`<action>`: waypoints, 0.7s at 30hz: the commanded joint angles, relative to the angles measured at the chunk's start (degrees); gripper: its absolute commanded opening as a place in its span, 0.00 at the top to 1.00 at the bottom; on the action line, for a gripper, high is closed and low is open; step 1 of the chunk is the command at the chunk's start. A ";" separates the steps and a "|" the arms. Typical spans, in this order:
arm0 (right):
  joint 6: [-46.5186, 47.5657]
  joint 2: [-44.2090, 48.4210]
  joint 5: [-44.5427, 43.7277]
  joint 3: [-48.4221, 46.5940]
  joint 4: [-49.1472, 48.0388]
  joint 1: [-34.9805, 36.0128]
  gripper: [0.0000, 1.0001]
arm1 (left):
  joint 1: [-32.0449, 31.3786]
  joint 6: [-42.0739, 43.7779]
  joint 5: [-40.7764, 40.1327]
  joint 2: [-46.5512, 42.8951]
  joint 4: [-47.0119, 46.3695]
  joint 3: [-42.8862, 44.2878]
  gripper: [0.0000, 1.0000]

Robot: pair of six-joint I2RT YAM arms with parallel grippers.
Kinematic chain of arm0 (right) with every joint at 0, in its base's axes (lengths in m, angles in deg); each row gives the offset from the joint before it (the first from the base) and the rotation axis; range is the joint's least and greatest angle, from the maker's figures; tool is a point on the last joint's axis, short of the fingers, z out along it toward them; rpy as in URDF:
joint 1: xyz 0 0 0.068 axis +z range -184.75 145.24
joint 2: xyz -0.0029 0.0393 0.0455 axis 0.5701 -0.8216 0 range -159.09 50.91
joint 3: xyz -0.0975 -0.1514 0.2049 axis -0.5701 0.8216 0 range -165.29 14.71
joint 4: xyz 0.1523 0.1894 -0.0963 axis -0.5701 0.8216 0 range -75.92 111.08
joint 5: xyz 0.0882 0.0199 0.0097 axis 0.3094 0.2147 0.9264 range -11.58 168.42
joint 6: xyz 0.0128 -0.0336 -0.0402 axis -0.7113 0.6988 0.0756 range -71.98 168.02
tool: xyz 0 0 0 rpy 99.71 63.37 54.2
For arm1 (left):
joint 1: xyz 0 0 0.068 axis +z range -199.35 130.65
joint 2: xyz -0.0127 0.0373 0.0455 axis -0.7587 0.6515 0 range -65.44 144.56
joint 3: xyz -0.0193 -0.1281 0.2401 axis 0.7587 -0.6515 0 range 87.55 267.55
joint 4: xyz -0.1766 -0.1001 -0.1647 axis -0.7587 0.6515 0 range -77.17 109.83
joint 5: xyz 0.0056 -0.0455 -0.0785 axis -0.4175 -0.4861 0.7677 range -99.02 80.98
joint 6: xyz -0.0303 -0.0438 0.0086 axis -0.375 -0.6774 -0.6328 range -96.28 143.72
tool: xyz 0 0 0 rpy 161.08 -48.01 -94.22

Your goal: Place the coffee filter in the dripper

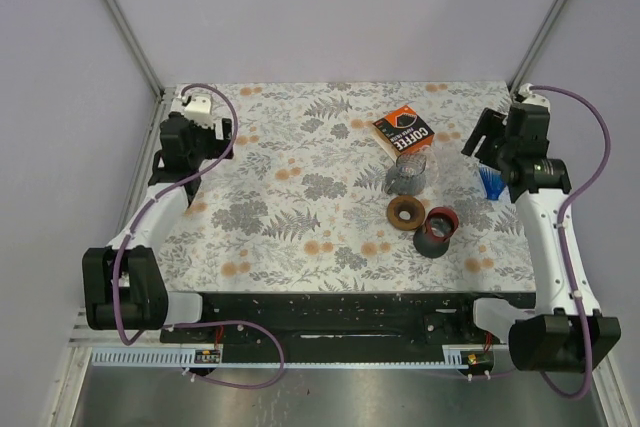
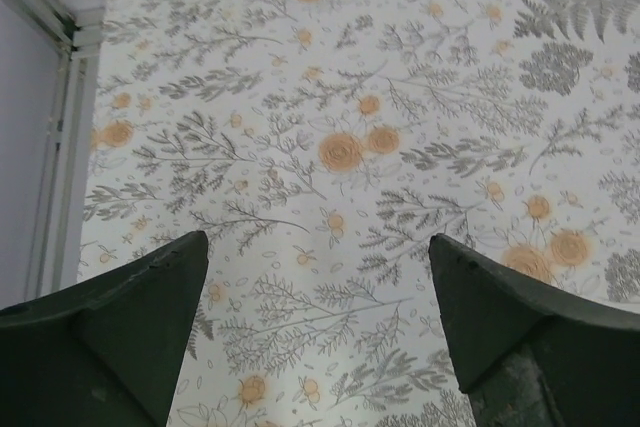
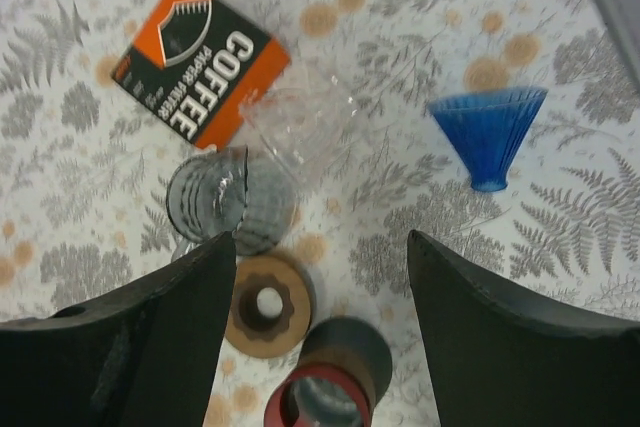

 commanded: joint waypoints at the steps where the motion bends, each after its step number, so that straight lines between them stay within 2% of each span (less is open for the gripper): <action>1: 1.50 -8.82 11.48 -8.45 18.67 0.33 0.26 | 0.10 3.84 5.68 0.67 20.82 8.55 0.05; 3: 1.77 -11.91 13.44 -9.44 20.27 1.12 0.30 | 0.10 4.02 5.24 1.11 24.60 10.93 0.05; 5: 1.68 -13.76 13.09 -9.35 17.92 4.26 0.31 | 0.10 4.10 5.50 0.85 26.46 12.08 0.05; 9: 1.59 -20.60 8.00 -13.55 13.16 11.48 0.30 | 0.10 3.58 6.56 -0.03 28.13 12.43 0.06; 13: 1.59 -31.24 5.18 -20.68 15.43 12.02 0.32 | 0.01 3.93 5.15 -0.73 31.12 13.49 0.06; 18: 2.38 -37.93 1.23 -22.18 13.95 12.46 0.32 | 0.10 4.46 3.48 -1.43 32.18 13.14 0.06; 21: 2.65 -41.09 2.97 -22.89 13.16 12.55 0.40 | 0.10 4.11 3.74 -0.65 32.36 13.14 0.06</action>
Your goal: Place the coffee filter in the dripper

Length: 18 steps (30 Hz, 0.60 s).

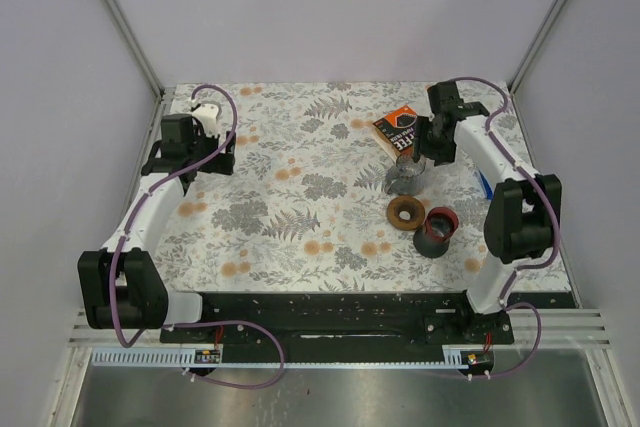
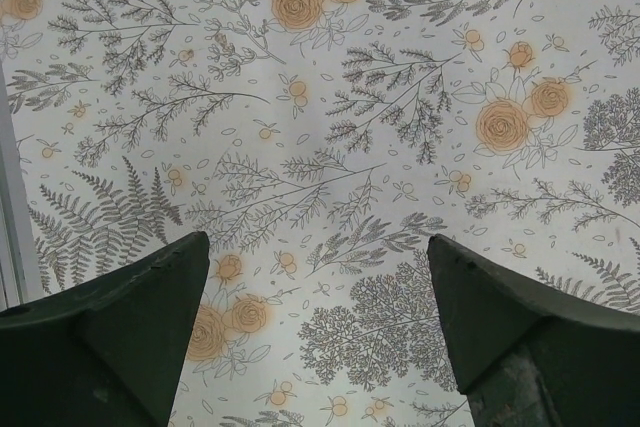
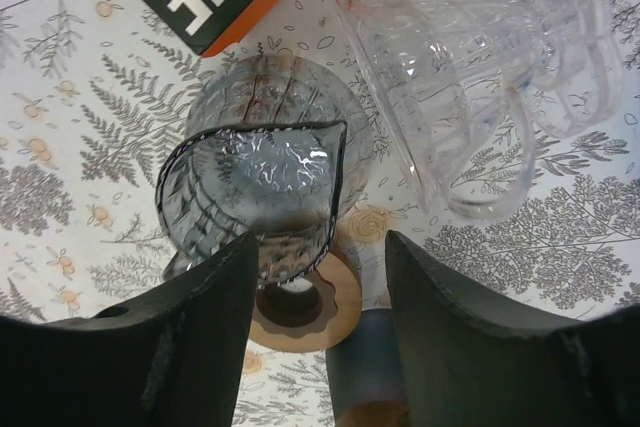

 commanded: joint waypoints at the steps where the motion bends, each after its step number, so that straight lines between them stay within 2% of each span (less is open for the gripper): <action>1: 0.88 -3.15 0.22 -2.93 -1.40 0.24 0.43 | 0.10 0.26 -0.54 -0.84 0.01 2.91 0.06; 7: 1.14 -6.32 0.68 -2.67 -3.51 1.03 0.56 | 0.01 0.26 -0.19 -0.14 0.45 3.26 0.06; 13: 1.32 -7.73 1.02 -3.63 -4.13 3.22 0.83 | 0.01 0.61 -0.45 0.13 1.24 3.79 0.06; 18: 4.56 -9.40 3.48 -6.61 -4.74 8.05 0.97 | 0.10 1.40 -1.68 -0.13 2.11 4.40 0.06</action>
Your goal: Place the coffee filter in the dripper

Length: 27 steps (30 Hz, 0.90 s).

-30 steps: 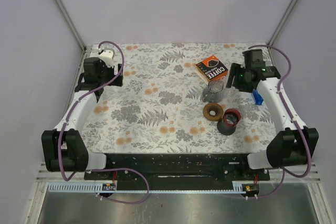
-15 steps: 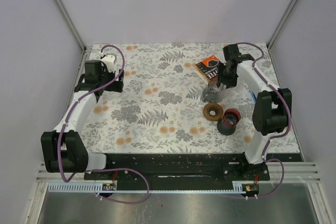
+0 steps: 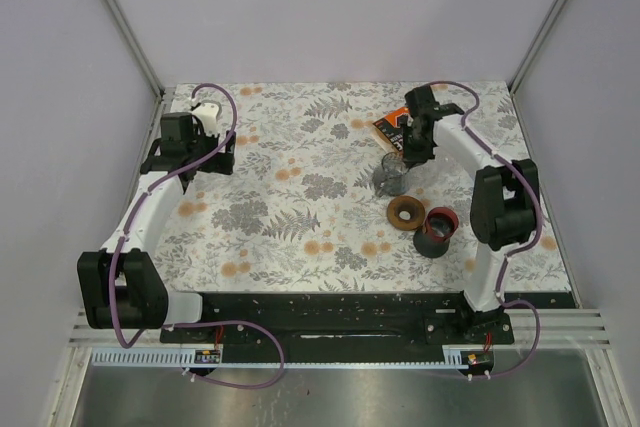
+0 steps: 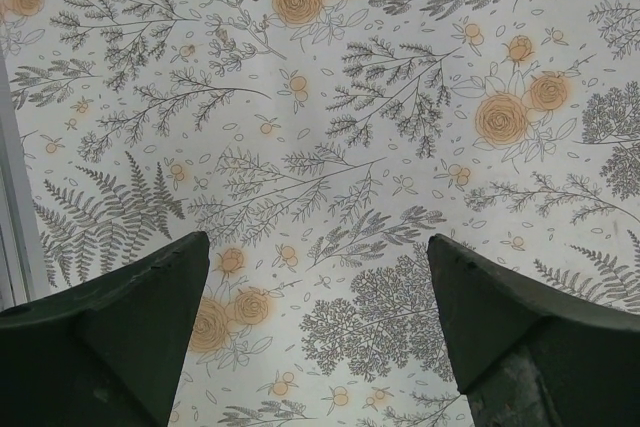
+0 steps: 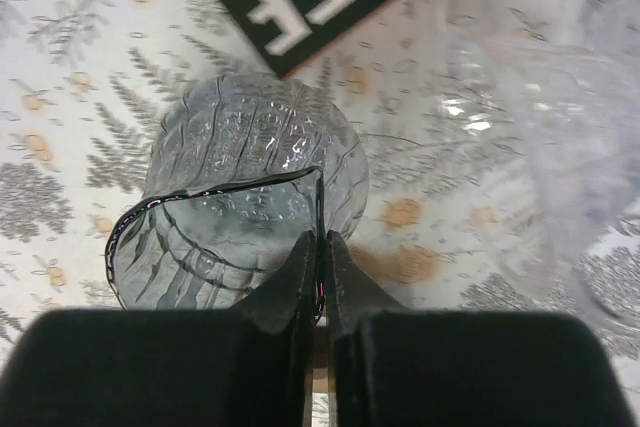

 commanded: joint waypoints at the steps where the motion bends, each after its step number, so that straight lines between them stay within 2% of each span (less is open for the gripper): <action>1: 3.71 -1.68 5.35 -5.70 -2.17 5.41 0.99 | 0.12 1.38 -1.77 -0.31 0.19 3.09 0.06; 8: 12.32 -8.97 7.83 -17.02 -0.15 15.87 1.00 | 0.12 2.52 -2.47 -0.49 1.34 3.53 0.05; 15: 12.51 -18.64 8.28 -29.95 3.46 22.55 1.00 | 0.12 3.40 -4.58 -0.66 3.01 3.62 0.05; 19: 4.36 -23.47 3.71 -38.47 8.28 23.71 1.00 | 0.12 3.66 -4.32 -0.66 3.97 3.88 0.05; 22: 0.39 -24.36 3.62 -39.99 7.95 24.06 1.00 | 0.12 3.58 -2.05 -0.75 4.94 4.06 0.05; 26: -0.67 -24.28 3.62 -39.64 6.54 24.85 0.77 | 0.12 3.22 5.06 -0.84 5.73 3.71 0.06; 27: -0.67 -24.36 4.05 -39.72 6.54 24.85 0.69 | 0.12 3.14 7.61 -0.84 5.65 3.36 0.06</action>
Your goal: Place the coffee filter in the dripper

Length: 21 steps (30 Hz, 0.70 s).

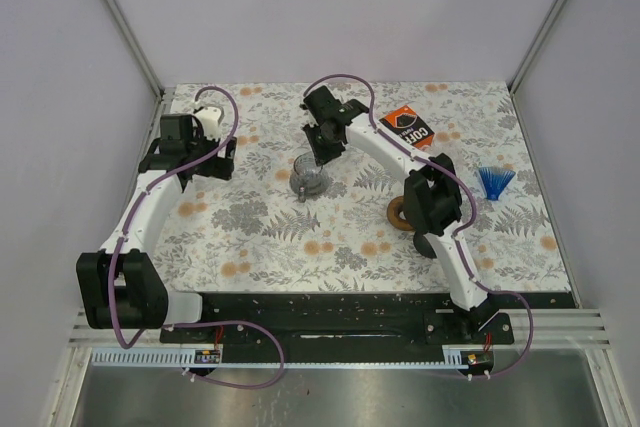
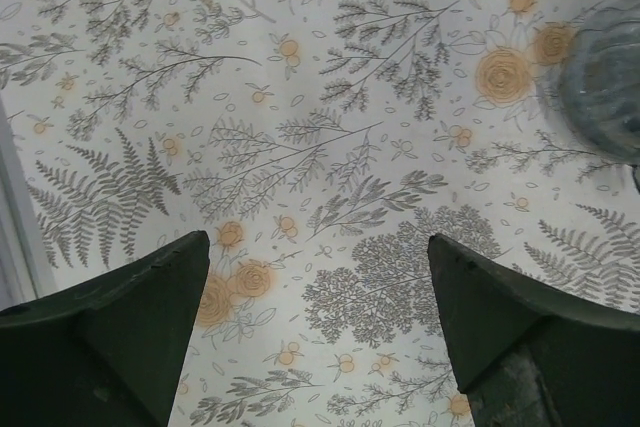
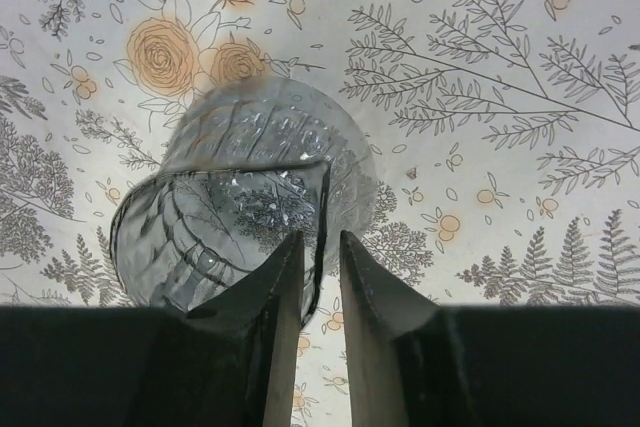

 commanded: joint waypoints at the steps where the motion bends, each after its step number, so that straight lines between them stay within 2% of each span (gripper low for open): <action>1: -3.25 0.16 0.23 -2.74 -0.02 0.59 0.65 | -1.18 0.10 10.20 -0.84 0.18 1.74 0.06; 4: -3.34 0.95 2.43 -2.65 0.15 0.67 0.56 | -2.68 0.19 14.87 -0.31 0.00 1.30 0.06; 12: -0.18 9.98 2.09 0.23 1.82 -0.90 0.39 | -13.84 1.77 11.80 3.29 -0.26 1.48 0.07; 16: -1.14 19.73 2.96 11.20 -0.71 -7.57 0.37 | -17.62 0.01 10.49 5.66 -1.75 1.21 0.09; 21: -3.69 32.84 4.63 30.72 -7.92 -16.80 0.35 | -24.56 -0.43 5.05 9.09 -4.12 1.39 0.09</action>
